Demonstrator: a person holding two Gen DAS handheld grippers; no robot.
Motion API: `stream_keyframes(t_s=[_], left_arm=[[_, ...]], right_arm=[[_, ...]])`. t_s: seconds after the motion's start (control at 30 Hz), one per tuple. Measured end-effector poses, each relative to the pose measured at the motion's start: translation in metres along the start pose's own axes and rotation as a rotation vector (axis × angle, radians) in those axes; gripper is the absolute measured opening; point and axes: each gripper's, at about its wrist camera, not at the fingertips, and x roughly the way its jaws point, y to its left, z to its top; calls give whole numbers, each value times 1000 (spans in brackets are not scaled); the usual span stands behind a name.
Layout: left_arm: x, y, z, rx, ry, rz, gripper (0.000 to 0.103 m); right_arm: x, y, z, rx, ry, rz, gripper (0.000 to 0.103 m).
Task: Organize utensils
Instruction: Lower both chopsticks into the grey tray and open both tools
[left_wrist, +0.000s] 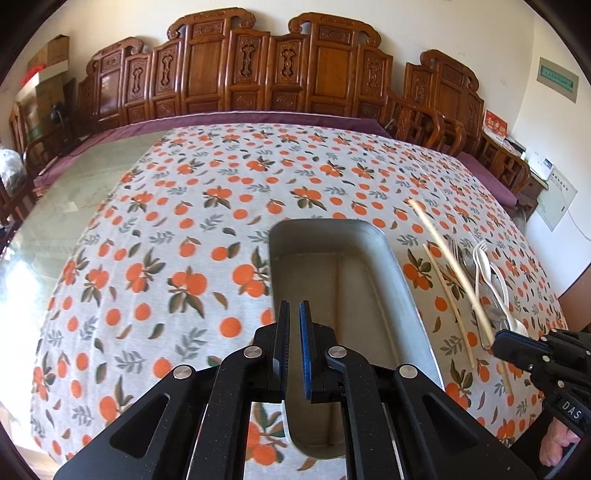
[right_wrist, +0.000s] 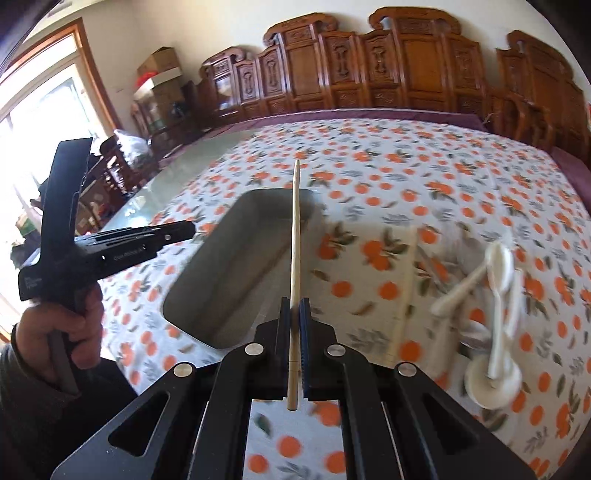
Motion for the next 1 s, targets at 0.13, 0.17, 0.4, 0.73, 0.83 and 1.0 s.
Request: stream_keyframes(t_s=[0.13,0.17,0.4,0.73,0.83,1.0], left_arm=[[-3,9,1,-11,-5,-3,4],[-4,10,1,-9,-8,-1,4],[-10,15,2,-6,-22,-2,4],[-11,15,2,-9,-24,-17,4],[-11,13,2,-6,-25,-21,4],[-11,7,2,2,-25,-30,4]], right_arm=[[18,16,12,-7,32,37,6],[23,19,14,-5,45,42,6],[60,31,22,28,124,52,6],[92,34,26,62,169,65,7],[93,35,26,52,154,70,9],[79,30,27,24,109,82,10]])
